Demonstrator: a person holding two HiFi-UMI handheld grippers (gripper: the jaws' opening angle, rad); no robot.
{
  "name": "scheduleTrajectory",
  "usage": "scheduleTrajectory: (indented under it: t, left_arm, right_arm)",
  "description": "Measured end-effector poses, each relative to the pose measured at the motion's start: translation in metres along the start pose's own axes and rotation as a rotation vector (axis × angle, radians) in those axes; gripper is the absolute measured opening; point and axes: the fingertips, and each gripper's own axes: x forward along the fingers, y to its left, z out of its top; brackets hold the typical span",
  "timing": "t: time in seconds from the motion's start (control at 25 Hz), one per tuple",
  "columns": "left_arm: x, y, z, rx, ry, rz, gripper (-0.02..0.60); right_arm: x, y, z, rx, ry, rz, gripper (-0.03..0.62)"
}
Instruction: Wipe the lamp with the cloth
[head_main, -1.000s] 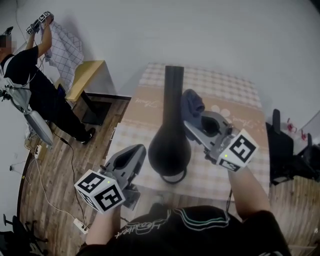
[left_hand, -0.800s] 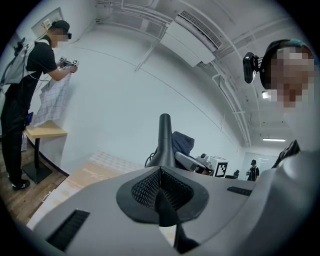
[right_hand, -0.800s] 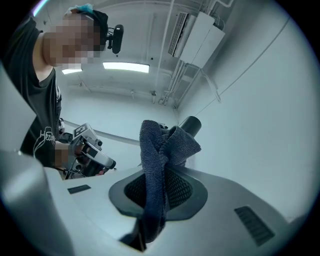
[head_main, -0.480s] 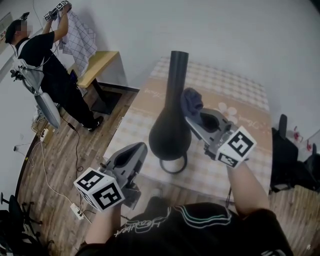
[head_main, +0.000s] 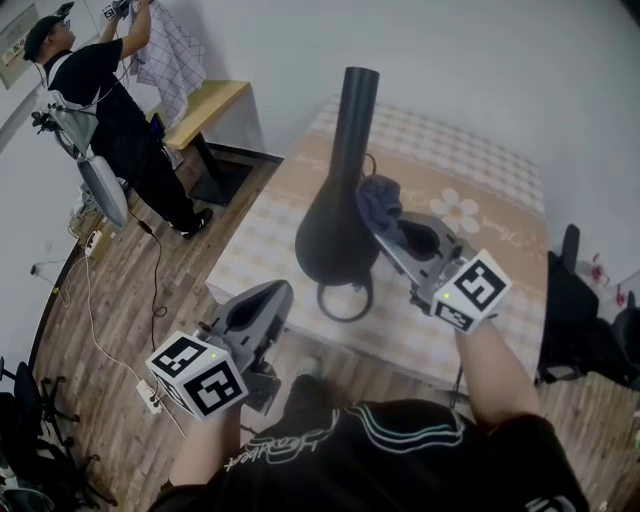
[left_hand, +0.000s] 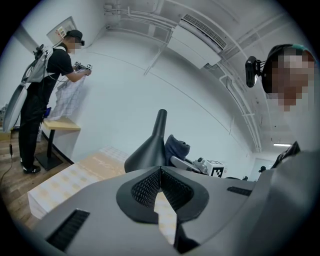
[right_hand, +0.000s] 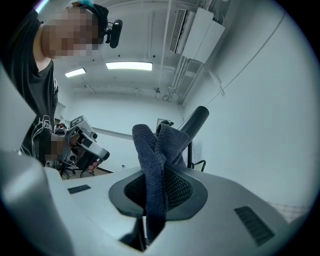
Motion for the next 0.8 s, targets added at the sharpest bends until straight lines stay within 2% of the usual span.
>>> scheduleTrajectory:
  t: [0.44,0.6,0.8]
  left_arm:
    - [-0.031,-0.017,-0.033,-0.04,0.002,0.037,0.002]
    - [-0.035,-0.017,-0.048,-0.053,0.016,0.051,0.002]
    - [-0.04,-0.023,-0.065,-0.08,0.036,0.027,0.002]
  right_arm:
    - [-0.02,0.051,-0.031,-0.018,0.103,0.035,0.055]
    - [-0.03,0.075,-0.041,0.116,0.138,0.078,0.055]
    - [-0.053,0.107,-0.038,0.307,0.139,0.11,0.054]
